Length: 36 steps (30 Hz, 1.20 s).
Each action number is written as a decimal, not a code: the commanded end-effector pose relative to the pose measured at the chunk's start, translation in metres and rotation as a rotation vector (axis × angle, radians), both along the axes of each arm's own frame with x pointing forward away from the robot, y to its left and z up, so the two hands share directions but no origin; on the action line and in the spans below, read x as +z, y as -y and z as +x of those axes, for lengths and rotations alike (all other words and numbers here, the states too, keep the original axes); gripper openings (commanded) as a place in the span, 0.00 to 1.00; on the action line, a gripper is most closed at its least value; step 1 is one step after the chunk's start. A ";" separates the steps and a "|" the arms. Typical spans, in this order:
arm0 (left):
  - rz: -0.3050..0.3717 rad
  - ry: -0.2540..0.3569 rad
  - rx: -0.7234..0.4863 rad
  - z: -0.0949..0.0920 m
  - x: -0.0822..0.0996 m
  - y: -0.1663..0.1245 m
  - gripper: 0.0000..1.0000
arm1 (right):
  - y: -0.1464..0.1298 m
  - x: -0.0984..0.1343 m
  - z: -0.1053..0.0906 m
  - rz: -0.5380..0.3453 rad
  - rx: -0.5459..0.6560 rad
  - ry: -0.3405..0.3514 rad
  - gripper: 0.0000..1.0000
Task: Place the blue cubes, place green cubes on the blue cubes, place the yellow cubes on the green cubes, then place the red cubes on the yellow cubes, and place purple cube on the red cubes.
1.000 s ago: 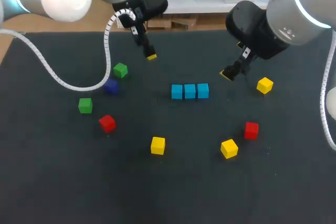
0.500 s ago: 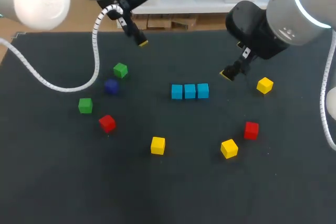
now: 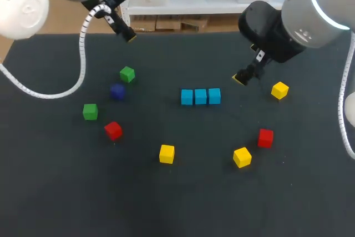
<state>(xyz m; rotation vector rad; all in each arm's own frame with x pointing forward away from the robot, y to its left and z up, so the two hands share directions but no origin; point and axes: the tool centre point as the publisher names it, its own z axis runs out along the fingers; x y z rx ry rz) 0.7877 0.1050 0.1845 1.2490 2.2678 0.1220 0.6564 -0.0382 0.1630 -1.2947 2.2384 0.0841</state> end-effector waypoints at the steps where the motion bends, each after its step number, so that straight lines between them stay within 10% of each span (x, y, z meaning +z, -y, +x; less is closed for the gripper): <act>1: 0.004 0.018 0.022 -0.006 0.002 -0.014 1.00 | 0.000 -0.001 -0.001 0.000 -0.003 0.004 1.00; 25: -0.001 0.024 0.025 -0.002 0.006 -0.023 1.00 | 0.000 0.004 0.002 -0.027 -0.001 0.008 1.00; 36: -0.001 0.024 0.025 -0.002 0.006 -0.023 1.00 | 0.043 0.037 0.021 0.198 -0.198 0.121 1.00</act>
